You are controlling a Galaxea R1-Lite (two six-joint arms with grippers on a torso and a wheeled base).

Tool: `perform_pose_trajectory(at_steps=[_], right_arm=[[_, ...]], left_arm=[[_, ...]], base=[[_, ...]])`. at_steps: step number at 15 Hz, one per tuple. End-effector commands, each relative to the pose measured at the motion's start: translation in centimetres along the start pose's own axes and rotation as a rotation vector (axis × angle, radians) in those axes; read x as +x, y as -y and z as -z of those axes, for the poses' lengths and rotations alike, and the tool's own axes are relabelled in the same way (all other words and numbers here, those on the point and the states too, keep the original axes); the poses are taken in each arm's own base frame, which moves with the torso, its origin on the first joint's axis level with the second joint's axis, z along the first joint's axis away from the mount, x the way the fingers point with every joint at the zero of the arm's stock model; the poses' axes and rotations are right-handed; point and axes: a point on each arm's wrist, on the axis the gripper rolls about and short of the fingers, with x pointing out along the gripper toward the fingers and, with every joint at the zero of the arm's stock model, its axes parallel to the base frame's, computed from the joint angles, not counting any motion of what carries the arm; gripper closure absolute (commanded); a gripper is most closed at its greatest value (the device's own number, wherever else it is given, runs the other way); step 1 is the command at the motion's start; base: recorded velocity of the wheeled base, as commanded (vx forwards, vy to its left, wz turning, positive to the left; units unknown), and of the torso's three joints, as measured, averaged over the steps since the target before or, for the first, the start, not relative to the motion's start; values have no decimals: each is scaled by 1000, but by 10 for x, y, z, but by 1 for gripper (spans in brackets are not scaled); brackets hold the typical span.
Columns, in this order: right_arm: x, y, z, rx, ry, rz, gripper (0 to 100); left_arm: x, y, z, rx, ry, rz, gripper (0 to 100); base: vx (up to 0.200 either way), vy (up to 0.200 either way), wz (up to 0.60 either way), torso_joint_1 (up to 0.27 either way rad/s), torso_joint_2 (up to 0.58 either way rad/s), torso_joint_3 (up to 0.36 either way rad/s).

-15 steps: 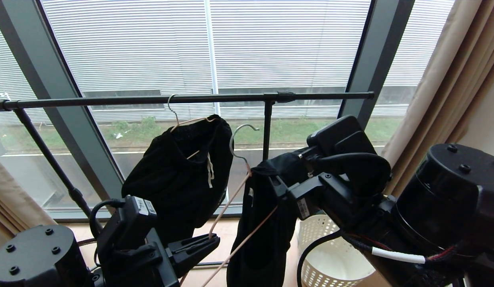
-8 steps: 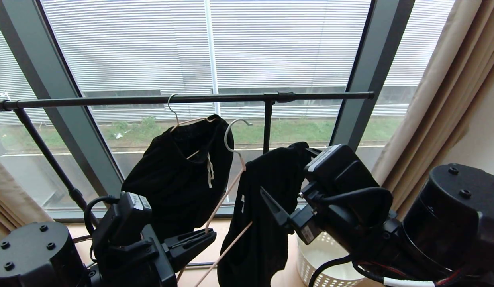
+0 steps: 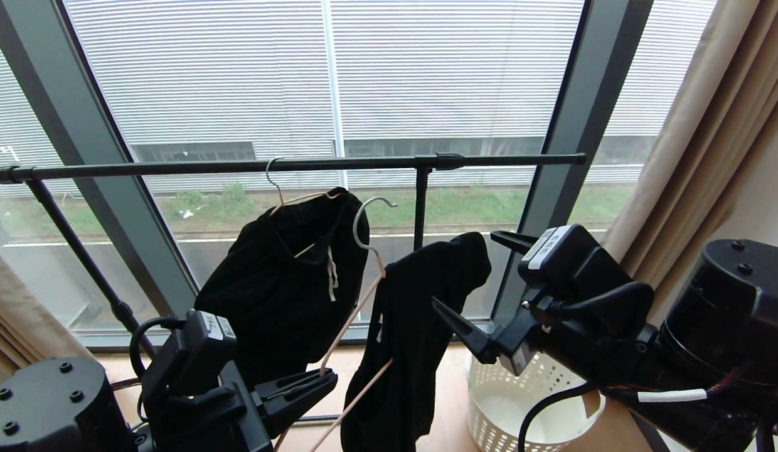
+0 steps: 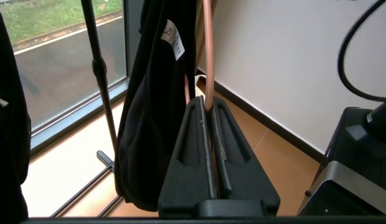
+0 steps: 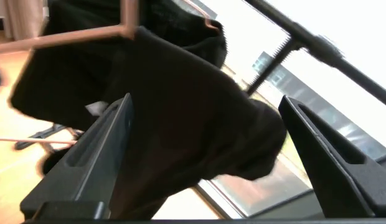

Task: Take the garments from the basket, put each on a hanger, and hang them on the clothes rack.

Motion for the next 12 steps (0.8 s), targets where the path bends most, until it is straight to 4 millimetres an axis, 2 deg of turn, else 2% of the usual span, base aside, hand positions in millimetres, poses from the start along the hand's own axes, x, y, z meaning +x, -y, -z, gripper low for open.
perform_pose_trajectory(at_steps=[1, 5, 6, 10, 11, 12], right_arm=[[1, 2, 0, -1, -1, 8, 0], [0, 8, 1, -1, -15, 7, 0], [2, 19, 1, -1, -33, 9, 0], [-3, 67, -19, 11, -132, -229, 0], [7, 80, -26, -5, -167, -264, 0], [14, 82, -27, -7, -188, -284, 0]], left_arm=[[-1, 1, 2, -1, -6, 1, 100], [-1, 0, 2, -3, -11, 1, 100], [-1, 0, 3, -4, -15, 1, 100], [-5, 2, 7, 24, -39, 79, 100], [-6, 2, 9, 43, -49, 82, 100], [-6, 2, 10, 44, -50, 82, 100]], base=[[0, 0, 0, 144, -310, -134], [0, 0, 0, 13, -23, -12], [0, 0, 0, 0, 0, 0], [0, 0, 0, 0, 0, 0], [0, 0, 0, 0, 0, 0], [0, 0, 0, 0, 0, 0]])
